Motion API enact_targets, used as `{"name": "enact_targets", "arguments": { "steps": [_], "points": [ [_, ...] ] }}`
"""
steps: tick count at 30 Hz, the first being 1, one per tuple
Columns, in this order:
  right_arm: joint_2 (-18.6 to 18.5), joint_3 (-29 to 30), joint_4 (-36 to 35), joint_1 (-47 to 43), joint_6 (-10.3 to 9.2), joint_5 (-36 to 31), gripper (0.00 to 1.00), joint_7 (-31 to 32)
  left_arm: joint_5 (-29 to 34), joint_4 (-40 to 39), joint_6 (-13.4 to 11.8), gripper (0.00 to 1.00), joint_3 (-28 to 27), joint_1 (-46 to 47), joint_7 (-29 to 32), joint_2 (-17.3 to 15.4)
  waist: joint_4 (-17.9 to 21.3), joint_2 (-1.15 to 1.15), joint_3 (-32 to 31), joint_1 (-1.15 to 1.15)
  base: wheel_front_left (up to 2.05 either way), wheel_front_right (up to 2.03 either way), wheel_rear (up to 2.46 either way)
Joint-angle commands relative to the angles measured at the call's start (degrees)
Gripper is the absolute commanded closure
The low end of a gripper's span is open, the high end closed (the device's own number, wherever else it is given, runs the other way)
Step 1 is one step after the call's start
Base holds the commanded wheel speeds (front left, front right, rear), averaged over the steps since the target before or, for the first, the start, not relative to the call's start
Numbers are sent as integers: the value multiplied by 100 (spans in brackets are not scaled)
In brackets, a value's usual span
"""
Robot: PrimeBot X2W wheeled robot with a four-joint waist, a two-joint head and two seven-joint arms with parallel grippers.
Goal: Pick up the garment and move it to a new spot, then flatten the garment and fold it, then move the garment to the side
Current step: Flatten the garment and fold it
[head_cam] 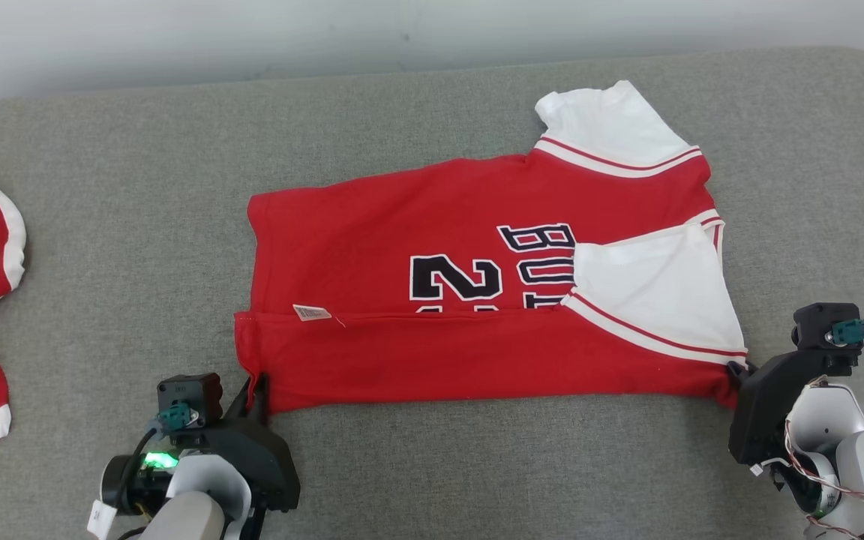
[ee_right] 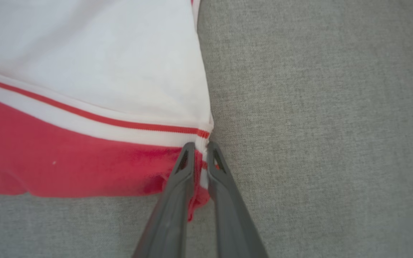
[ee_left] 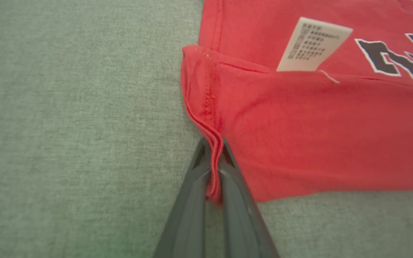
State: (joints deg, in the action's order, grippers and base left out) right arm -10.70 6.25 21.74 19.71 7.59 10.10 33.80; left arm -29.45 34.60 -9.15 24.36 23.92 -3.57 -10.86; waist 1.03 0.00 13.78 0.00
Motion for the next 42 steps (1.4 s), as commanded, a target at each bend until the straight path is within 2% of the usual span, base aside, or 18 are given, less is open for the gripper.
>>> {"name": "enact_targets", "arguments": {
  "steps": [1, 13, 22, 23, 24, 26, 27, 28, 29, 33, 38, 42],
  "points": [
    [-22, 27, 120, -179, -22, 28, 100, 18, -89, 278, -31, 100, 61, -383, 166, -44, 10, 0, -55, 0, 0, 0, 0],
    [-127, 198, -240, -658, -22, 213, 100, -52, -212, 40, -6, 100, 120, -842, 149, -97, -1, 0, -586, 0, 0, 0, 0],
    [50, 426, -788, -1368, -22, 287, 100, 135, -314, -723, -139, 100, 108, -1418, 227, -296, -11, 0, -803, 0, 0, 0, 0],
    [91, 450, -844, -1413, -22, 284, 100, 145, -320, -792, -159, 75, 99, -1454, 232, -309, -16, 0, -804, 0, 0, 0, 0],
    [132, 470, -896, -1449, -21, 279, 100, 179, -330, -840, -177, 0, 99, -1478, 249, -320, -20, 0, -803, 0, 0, 0, 0],
    [205, 484, -936, -1540, -19, 291, 100, 286, -364, -954, -169, 0, 84, -1513, 225, -335, -26, 0, -803, 0, 0, 0, 0],
    [210, 450, -956, -1570, -18, 309, 65, 345, -370, -1002, -181, 0, 85, -1527, 227, -336, -29, 0, -800, 0, 0, 0, 0],
    [204, 448, -998, -1568, -18, 329, 15, 355, -374, -1046, -194, 0, 80, -1532, 219, -338, -30, 0, -797, 0, 0, 0, 0],
    [197, 453, -1050, -1546, -18, 342, 0, 337, -384, -1088, -207, 0, 65, -1526, 214, -352, -30, 0, -793, 0, 0, 0, 0],
    [88, 542, -1238, -1359, -18, 268, 0, 234, -423, -1341, -305, 0, -65, -1476, 276, -485, -28, 0, -766, 0, 0, 0, 0],
    [-67, 586, -1542, -910, -18, 143, 0, 437, -444, -1775, -420, 0, -258, -1167, 531, -723, -51, 0, -664, 0, 0, 0, 0],
    [-224, 395, -1553, -278, -18, 190, 0, 649, -470, -1935, -361, 0, -309, -643, 833, -850, -74, 0, -473, 0, 0, 0, 0]
  ]
}}
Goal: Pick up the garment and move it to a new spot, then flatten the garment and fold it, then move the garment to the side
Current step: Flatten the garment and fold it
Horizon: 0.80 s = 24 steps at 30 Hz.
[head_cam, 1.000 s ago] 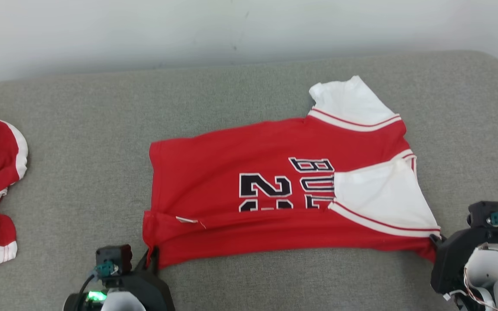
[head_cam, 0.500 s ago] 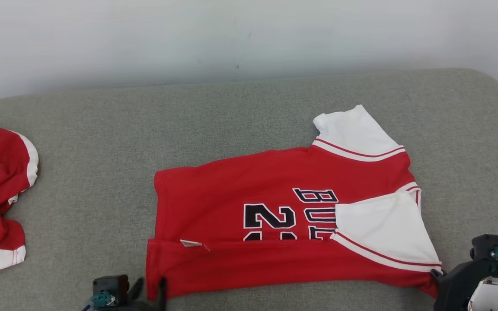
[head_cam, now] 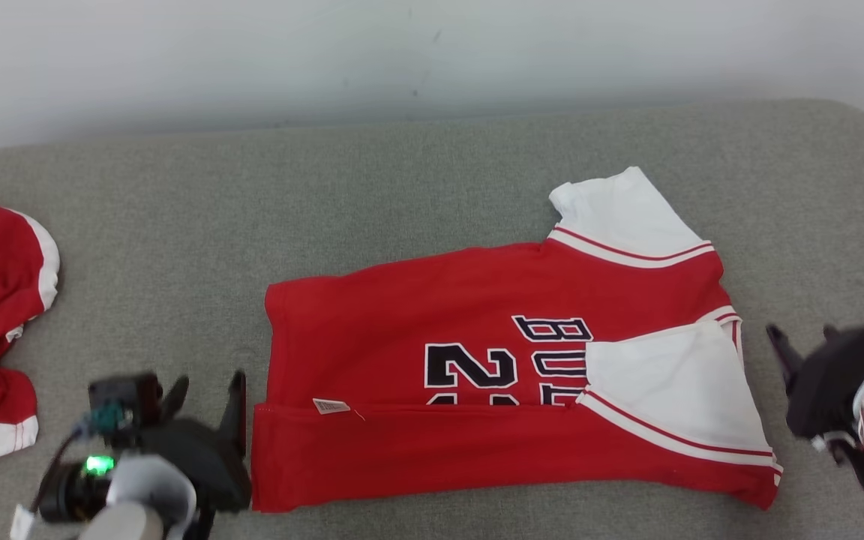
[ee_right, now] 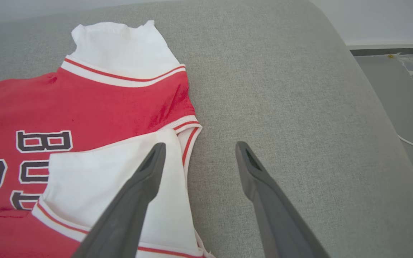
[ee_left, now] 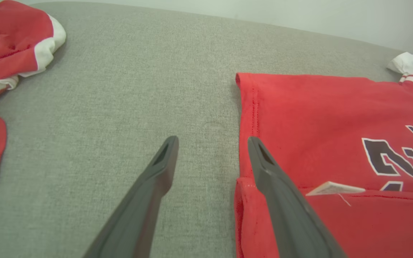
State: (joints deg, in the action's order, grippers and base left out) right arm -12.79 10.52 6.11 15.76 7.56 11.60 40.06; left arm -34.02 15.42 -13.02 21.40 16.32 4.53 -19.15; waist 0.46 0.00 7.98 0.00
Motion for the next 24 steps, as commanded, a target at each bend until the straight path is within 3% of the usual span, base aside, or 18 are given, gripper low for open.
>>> {"name": "enact_targets", "arguments": {
  "steps": [1, 6, 11, 24],
  "points": [
    [-63, -133, 72, 309, -15, 78, 0, 58, -10, 8, 58, 0, 7, 286, 118, -36, -16, 0, 165, 0, 0, 0, 0],
    [-324, -668, 675, 1416, -15, 275, 0, 155, -121, 391, 290, 0, 101, 1283, 635, 92, -20, 0, 551, 0, 0, 0, 0],
    [-476, -986, 1332, 2265, -15, 385, 0, 125, -303, 903, 351, 0, 124, 2083, 1175, 272, -19, 0, 857, 0, 0, 0, 0],
    [-771, -1790, 2696, 3724, -15, 544, 0, -213, -368, 1752, 101, 0, 394, 3364, 2665, 523, -175, 0, 1321, 0, 0, 0, 0]
  ]
}}
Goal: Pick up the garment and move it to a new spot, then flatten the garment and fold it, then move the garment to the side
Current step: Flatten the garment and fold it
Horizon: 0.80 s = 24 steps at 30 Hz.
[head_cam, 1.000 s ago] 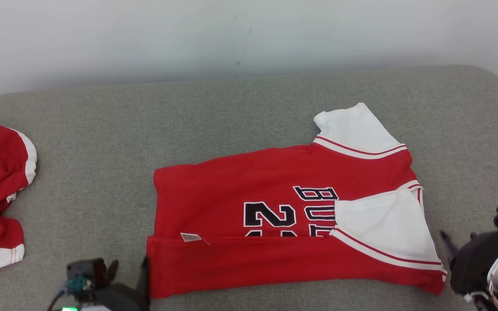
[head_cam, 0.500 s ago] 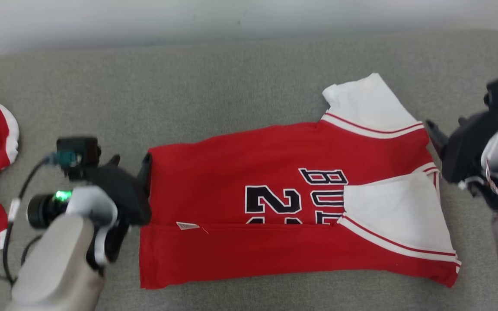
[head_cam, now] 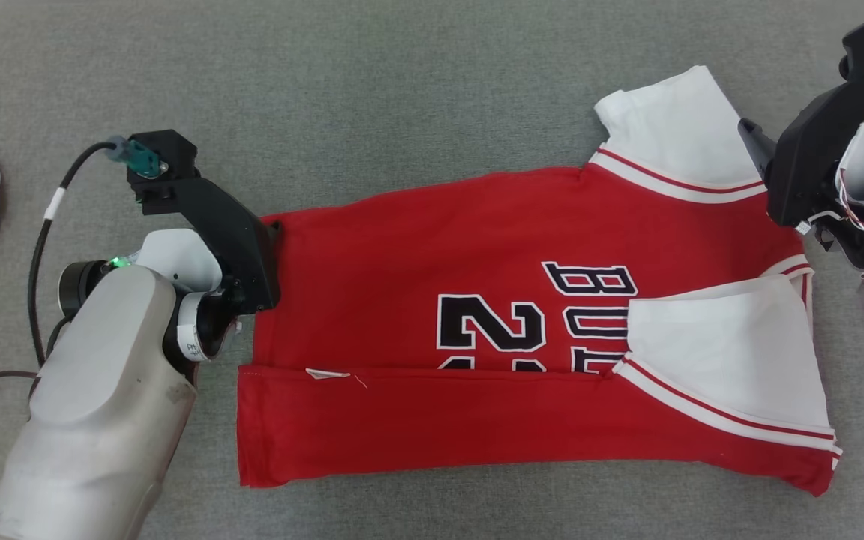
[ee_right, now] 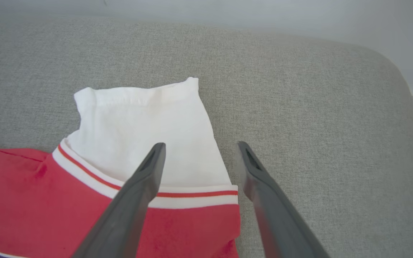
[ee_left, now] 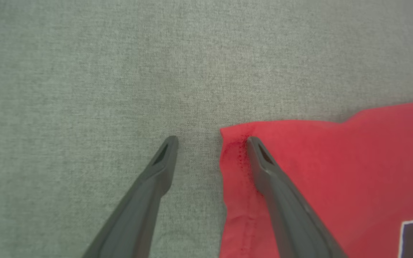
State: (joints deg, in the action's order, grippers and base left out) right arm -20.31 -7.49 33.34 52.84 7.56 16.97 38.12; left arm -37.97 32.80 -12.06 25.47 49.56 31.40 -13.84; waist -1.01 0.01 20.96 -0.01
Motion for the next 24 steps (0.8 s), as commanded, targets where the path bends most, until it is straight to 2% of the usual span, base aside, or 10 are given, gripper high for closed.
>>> {"name": "enact_targets", "arguments": {
  "steps": [1, 7, 8, 13, 14, 15, 19, 24],
  "points": [
    [-41, -22, 42, 61, -15, 15, 0, -44, 55, 15, 7, 0, 24, 72, 33, -16, -41, -1, 28, 1, 0, 0, 0],
    [-55, -263, 377, 320, -15, 110, 0, -164, 113, -48, 42, 0, 203, 119, 243, -14, -86, -1, 63, 1, 0, 0, 0],
    [-32, -305, 417, 353, -15, 127, 0, -182, 137, -41, 52, 18, 239, 130, 274, -28, -80, -1, 80, 1, 0, 0, 0],
    [-13, -503, 614, 578, -15, 175, 0, -241, 201, 19, 131, 73, 352, 241, 262, -42, -48, -1, 221, 1, 0, 0, 0],
    [-18, -532, 649, 628, -15, 185, 0, -249, 166, 40, 156, 93, 357, 272, 284, -36, -40, -1, 264, 1, 0, 0, 0],
    [-26, -551, 701, 679, -15, 197, 0, -261, 144, 63, 191, 100, 360, 299, 300, -32, -34, -1, 306, 1, 0, 0, 0],
    [-97, -622, 899, 869, -16, 173, 0, -204, 29, 163, 271, 100, 395, 351, 656, -69, -35, -1, 480, 1, 0, 0, 0],
    [-245, -669, 1031, 1096, -16, 170, 0, -192, -90, 4, 312, 100, 301, 464, 789, -126, -113, -1, 674, 1, 0, 0, 0]
  ]
}}
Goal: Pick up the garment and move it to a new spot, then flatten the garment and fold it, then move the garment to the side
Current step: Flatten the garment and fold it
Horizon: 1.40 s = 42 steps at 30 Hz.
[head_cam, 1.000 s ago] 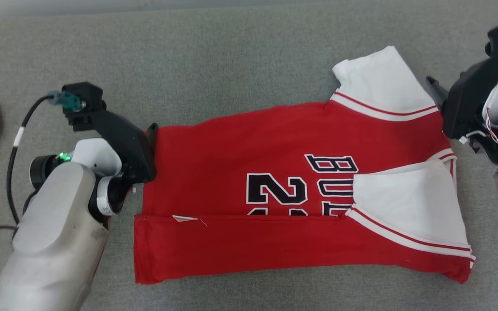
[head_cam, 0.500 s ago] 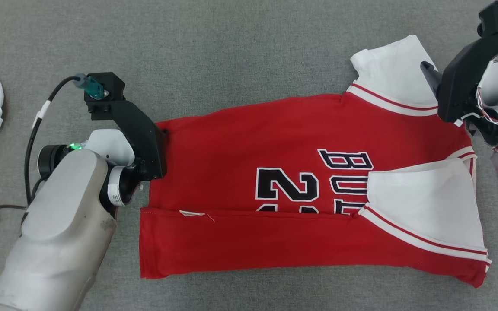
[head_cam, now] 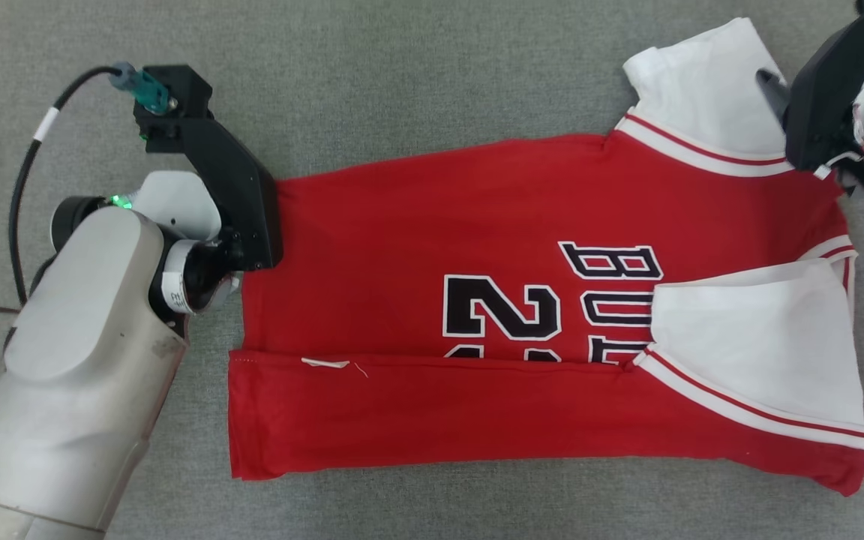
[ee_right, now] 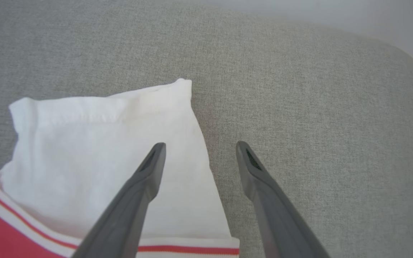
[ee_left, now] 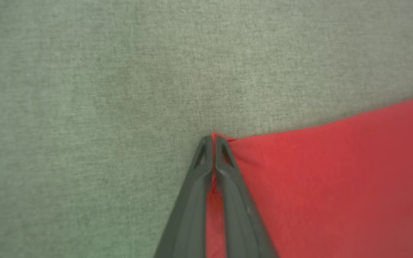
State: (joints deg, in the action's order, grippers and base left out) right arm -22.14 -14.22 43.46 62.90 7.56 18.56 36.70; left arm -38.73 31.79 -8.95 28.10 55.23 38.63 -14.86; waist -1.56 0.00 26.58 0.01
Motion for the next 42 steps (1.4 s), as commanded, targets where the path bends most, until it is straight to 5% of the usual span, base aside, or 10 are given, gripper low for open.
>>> {"name": "enact_targets", "arguments": {
  "steps": [1, 16, 19, 29, 42],
  "points": [
    [-82, 33, 52, 136, -16, 9, 0, -83, -28, 53, -6, 100, 19, -80, 63, -46, -78, 0, 148, -1, 0, 0, 0],
    [173, 233, 790, 648, -15, -362, 0, -466, 68, -511, -108, 100, 28, 86, -44, -128, -368, 0, 578, -1, 0, 0, 0],
    [229, 169, 870, 682, -15, -422, 100, -572, 83, -589, -131, 100, 10, 109, -139, -128, -360, 0, 610, -1, 0, 0, 0],
    [301, 289, 814, 685, -16, -429, 100, -1544, 257, -521, -200, 100, -143, 75, -1071, -167, -174, 0, 449, -1, 0, 0, 0],
    [173, 72, 261, -226, -15, 57, 100, -2729, 104, -363, 36, 100, -190, -632, -2107, 44, -75, 0, -326, -1, 0, 0, 0]
  ]
}}
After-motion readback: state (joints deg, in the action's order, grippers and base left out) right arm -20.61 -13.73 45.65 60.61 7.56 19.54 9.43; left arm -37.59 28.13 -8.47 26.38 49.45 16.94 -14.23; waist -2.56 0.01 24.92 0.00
